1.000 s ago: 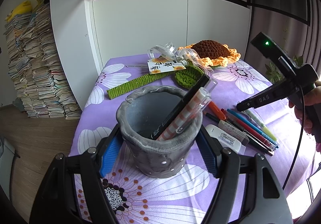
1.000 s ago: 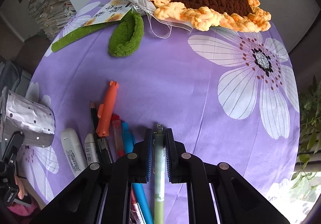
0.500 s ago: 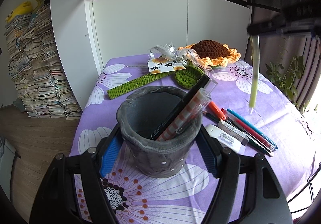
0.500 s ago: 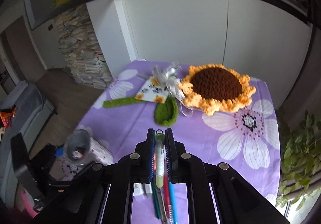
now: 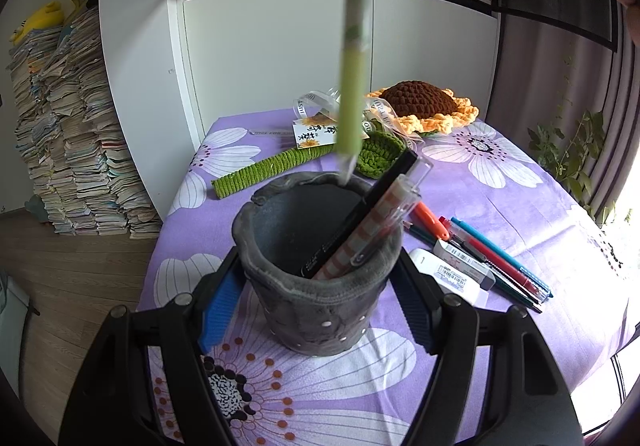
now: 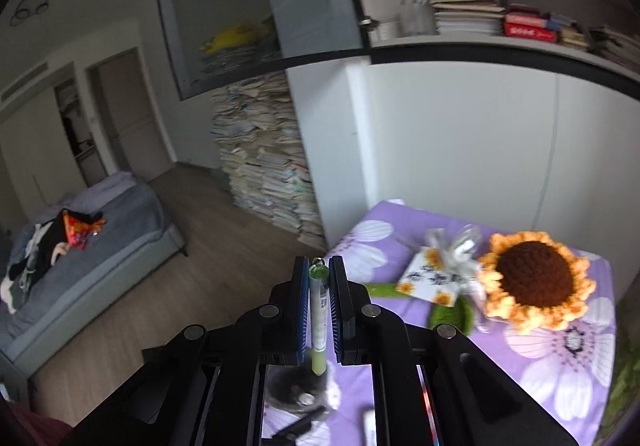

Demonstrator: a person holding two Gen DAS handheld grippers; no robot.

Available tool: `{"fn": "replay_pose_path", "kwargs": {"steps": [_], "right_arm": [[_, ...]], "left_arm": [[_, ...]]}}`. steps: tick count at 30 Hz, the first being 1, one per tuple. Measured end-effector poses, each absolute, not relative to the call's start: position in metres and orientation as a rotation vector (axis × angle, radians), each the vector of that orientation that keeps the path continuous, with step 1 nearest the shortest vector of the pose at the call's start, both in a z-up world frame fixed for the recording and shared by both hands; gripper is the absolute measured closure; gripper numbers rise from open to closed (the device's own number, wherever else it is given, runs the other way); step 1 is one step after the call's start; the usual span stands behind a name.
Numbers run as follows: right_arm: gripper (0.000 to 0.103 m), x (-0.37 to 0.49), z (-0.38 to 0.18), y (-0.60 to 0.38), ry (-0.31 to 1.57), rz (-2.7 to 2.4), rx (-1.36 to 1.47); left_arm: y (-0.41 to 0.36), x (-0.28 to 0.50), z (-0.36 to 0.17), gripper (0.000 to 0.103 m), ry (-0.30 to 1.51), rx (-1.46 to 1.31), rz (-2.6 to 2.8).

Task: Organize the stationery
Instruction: 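Drop the pale green pen into the grey cup with the right gripper, then grasp a blue pen from the pile with the right gripper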

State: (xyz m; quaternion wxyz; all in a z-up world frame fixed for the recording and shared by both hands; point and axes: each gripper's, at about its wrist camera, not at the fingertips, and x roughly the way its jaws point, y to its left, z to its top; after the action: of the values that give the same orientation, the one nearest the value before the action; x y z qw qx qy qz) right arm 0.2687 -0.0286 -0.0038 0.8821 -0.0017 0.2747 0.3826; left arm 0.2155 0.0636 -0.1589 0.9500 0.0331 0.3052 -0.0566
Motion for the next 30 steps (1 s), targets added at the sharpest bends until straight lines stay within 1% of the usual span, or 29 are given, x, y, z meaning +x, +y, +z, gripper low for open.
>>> {"fn": "replay_pose_path", "kwargs": {"steps": [6, 12, 16, 20, 24, 26, 27, 28, 29, 30], "right_arm": [[0.093, 0.266, -0.037, -0.011, 0.634, 0.829, -0.037], [0.093, 0.268, -0.062, -0.014, 0.689, 0.824, -0.043], [0.093, 0.277, -0.077, -0.018, 0.767, 0.836, -0.005], [0.093, 0.278, -0.088, -0.018, 0.835, 0.86, -0.006], [0.093, 0.277, -0.085, -0.035, 0.843, 0.851, 0.034], [0.087, 0.279, -0.08, -0.056, 0.838, 0.832, 0.095], [0.075, 0.28, -0.077, -0.068, 0.831, 0.813, 0.123], [0.058, 0.281, -0.075, -0.078, 0.822, 0.786, 0.137], [0.052, 0.282, -0.075, -0.091, 0.815, 0.734, 0.136], [0.049, 0.284, -0.077, -0.101, 0.82, 0.668, 0.112]], "left_arm": [[0.063, 0.216, -0.159, 0.032, 0.619, 0.068, -0.116], [0.063, 0.216, -0.159, 0.032, 0.619, 0.066, -0.117], [0.063, 0.216, -0.159, 0.032, 0.62, 0.066, -0.116], [0.064, 0.216, -0.159, 0.032, 0.621, 0.063, -0.115], [0.064, 0.215, -0.159, 0.032, 0.622, 0.062, -0.115], [0.064, 0.214, -0.159, 0.032, 0.622, 0.061, -0.115], [0.065, 0.214, -0.158, 0.032, 0.622, 0.06, -0.115], [0.065, 0.214, -0.158, 0.032, 0.621, 0.059, -0.116], [0.065, 0.213, -0.158, 0.032, 0.621, 0.06, -0.115], [0.064, 0.212, -0.158, 0.032, 0.621, 0.061, -0.115]]}}
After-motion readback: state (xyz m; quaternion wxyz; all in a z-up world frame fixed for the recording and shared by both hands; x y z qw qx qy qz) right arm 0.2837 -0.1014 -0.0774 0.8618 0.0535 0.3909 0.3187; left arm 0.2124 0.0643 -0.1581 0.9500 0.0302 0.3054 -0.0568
